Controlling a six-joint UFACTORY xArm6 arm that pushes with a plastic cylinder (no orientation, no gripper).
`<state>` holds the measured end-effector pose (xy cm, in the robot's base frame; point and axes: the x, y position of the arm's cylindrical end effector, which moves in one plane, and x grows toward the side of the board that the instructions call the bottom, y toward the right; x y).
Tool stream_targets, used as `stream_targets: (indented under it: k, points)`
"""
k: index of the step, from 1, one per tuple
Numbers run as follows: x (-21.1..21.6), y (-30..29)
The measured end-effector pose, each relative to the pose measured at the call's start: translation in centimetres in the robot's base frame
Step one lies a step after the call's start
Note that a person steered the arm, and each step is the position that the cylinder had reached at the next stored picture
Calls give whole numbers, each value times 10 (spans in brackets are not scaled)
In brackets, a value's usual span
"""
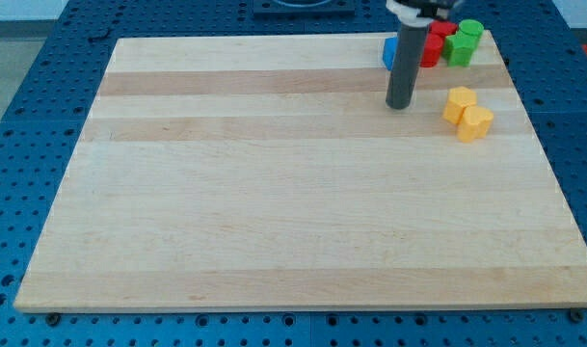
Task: Nudge green circle along with group of blocks a bit down
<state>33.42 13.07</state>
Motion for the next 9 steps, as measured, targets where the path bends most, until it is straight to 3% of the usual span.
stream_targets:
  k: [1, 4, 6, 8, 9]
  points:
    - [-23, 24]
    - [-45, 200]
    - [-61, 215]
    - [-142, 214]
    - [-140, 172]
